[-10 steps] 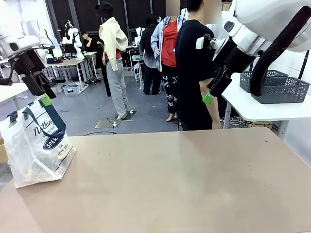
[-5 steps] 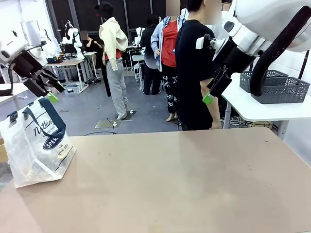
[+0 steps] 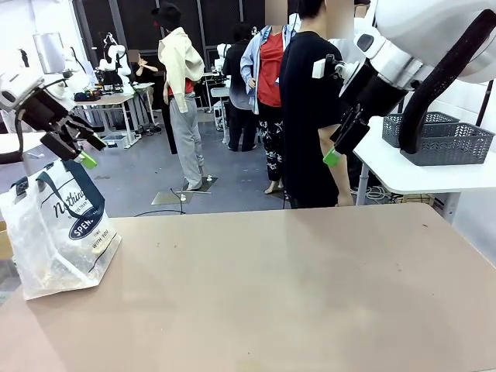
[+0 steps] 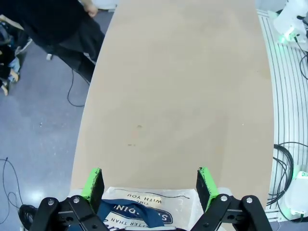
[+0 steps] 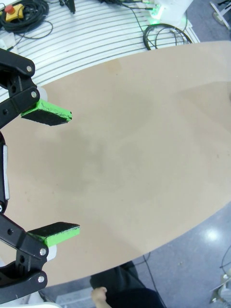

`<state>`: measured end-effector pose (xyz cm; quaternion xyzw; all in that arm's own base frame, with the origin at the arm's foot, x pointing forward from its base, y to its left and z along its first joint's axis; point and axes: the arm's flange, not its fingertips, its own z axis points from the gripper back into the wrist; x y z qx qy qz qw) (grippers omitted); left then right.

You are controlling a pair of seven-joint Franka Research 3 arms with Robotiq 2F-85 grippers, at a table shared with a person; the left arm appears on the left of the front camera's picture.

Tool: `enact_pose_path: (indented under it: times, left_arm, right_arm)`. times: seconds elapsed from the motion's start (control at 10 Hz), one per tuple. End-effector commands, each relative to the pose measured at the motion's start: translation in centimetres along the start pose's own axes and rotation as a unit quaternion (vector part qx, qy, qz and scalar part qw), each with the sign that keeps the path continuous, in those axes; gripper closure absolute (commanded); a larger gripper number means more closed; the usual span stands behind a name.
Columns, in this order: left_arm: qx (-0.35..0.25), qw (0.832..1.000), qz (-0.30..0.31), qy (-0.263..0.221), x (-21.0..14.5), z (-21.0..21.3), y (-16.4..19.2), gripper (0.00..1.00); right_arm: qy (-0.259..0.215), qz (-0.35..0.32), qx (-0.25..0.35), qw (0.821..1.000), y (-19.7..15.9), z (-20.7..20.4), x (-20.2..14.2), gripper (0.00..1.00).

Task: Transfer purchased items from the store into the shopping bag.
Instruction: Move the Reusable shopping bag to the right side of the table.

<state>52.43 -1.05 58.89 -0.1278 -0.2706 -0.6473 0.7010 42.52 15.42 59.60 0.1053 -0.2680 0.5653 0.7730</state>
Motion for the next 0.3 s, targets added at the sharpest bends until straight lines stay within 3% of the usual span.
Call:
enact_pose_path:
  times: [0.0, 0.2]
  left_arm:
    - [-0.002, 1.000, 0.001, 0.008, 0.21, 0.14, 0.23, 0.00]
    - [-0.002, 1.000, 0.001, 0.008, 0.21, 0.14, 0.23, 0.00]
  right_arm:
    - [0.011, -0.002, -0.001, 1.000, 0.06, 0.06, -0.05, 0.00]
    - [0.011, -0.002, -0.001, 1.000, 0.06, 0.06, -0.05, 0.00]
